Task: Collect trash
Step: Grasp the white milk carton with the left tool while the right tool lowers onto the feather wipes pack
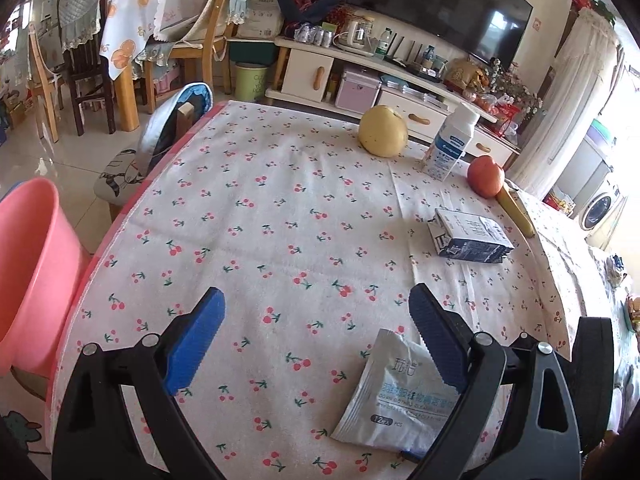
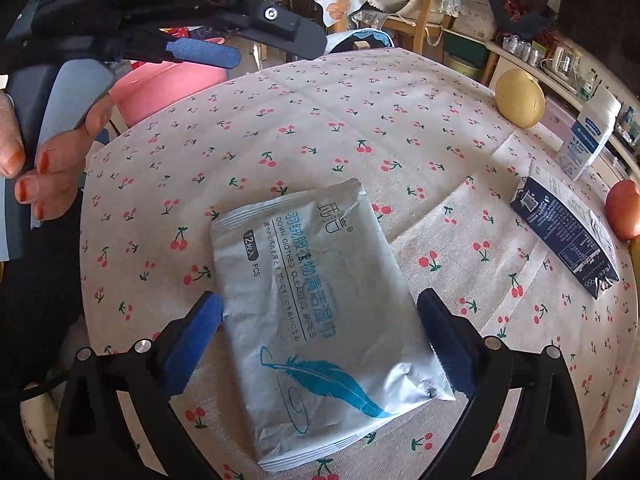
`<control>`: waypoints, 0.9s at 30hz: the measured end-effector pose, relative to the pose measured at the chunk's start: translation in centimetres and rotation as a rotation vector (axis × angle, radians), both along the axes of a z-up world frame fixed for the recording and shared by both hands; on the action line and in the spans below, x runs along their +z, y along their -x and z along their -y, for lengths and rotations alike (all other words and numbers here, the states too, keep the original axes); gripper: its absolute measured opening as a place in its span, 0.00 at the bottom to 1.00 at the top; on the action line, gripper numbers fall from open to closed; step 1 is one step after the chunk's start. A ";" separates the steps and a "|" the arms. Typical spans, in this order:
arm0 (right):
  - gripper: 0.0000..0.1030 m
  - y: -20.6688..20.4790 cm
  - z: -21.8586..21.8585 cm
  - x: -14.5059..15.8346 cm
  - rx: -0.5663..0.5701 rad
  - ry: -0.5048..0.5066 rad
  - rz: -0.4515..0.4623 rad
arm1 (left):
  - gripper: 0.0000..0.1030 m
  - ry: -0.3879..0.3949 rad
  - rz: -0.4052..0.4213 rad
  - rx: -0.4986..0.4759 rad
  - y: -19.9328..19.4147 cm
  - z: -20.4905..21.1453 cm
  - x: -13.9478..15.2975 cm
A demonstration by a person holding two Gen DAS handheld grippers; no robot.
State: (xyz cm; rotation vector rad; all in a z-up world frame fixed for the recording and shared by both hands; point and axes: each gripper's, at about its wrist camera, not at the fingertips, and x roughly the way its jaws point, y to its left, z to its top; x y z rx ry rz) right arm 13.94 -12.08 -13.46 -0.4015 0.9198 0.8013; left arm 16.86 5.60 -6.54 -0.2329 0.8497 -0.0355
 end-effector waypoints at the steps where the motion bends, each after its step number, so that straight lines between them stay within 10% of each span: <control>1: 0.92 0.0 0.1 0.0 -0.011 -0.004 -0.004 | 0.91 0.008 0.006 -0.018 -0.4 0.4 0.1; 7: 0.73 -0.1 1.4 0.4 -0.068 -0.046 -0.017 | 0.91 0.056 0.037 -0.227 -5.3 4.2 0.3; 10: 0.44 -1.2 3.6 0.9 -0.140 -0.112 -0.051 | 0.91 -0.034 0.061 -0.387 -7.9 7.2 0.0; 12: 0.42 -1.7 4.5 0.9 -0.156 -0.149 -0.086 | 0.91 -0.116 0.059 -0.481 -9.3 9.3 -0.6; 17: 0.53 -1.3 4.9 1.4 -0.154 -0.138 -0.048 | 0.91 -0.215 0.050 -0.682 -12.1 14.0 -1.8; 20: 0.85 -0.5 4.7 1.8 -0.114 -0.141 -0.020 | 0.91 -0.265 0.043 -0.791 -13.0 16.8 -2.5; 27: 0.91 -0.8 4.5 0.8 -0.088 -0.113 -0.039 | 0.91 -0.384 -0.037 -0.920 -16.0 21.4 -5.6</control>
